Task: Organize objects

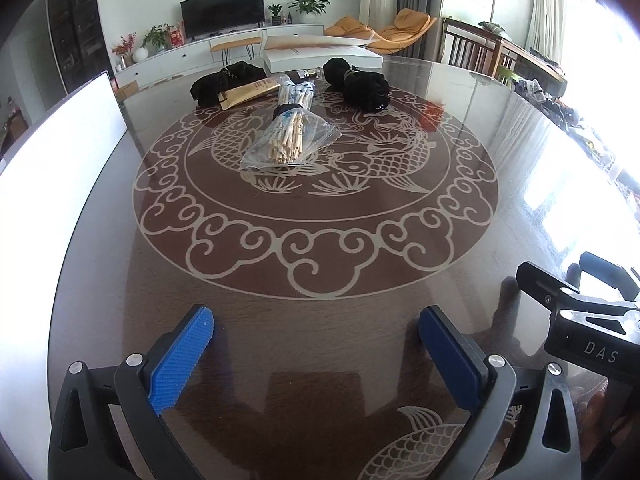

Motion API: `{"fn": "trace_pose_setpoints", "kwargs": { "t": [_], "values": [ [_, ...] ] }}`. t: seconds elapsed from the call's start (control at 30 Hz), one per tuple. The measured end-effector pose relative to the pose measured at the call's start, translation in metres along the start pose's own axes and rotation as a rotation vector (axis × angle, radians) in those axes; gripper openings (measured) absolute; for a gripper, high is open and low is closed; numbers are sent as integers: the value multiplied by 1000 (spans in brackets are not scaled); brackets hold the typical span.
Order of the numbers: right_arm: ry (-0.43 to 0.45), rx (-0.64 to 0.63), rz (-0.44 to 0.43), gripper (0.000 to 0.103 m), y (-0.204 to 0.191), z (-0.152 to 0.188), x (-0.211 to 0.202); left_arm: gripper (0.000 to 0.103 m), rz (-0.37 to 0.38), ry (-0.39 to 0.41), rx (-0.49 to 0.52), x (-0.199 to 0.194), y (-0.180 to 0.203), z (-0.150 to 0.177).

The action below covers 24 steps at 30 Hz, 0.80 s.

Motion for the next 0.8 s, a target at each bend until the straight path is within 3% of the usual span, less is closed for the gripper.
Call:
{"fn": "trace_pose_setpoints", "kwargs": {
  "t": [0.8],
  "values": [
    [9,6,3,103,0,-1,0,103,0,0,0,0,0,0]
  ]
}}
Point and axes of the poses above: each gripper's, at about its wrist camera, not at the fingertips, and x roughly the way its jaws point, y to its right, z to its underside, the point moved 9 cm from there along x, roughly the way its jaws point, and after that the axes turned 1 degree about -y, right-handed, at the moved point
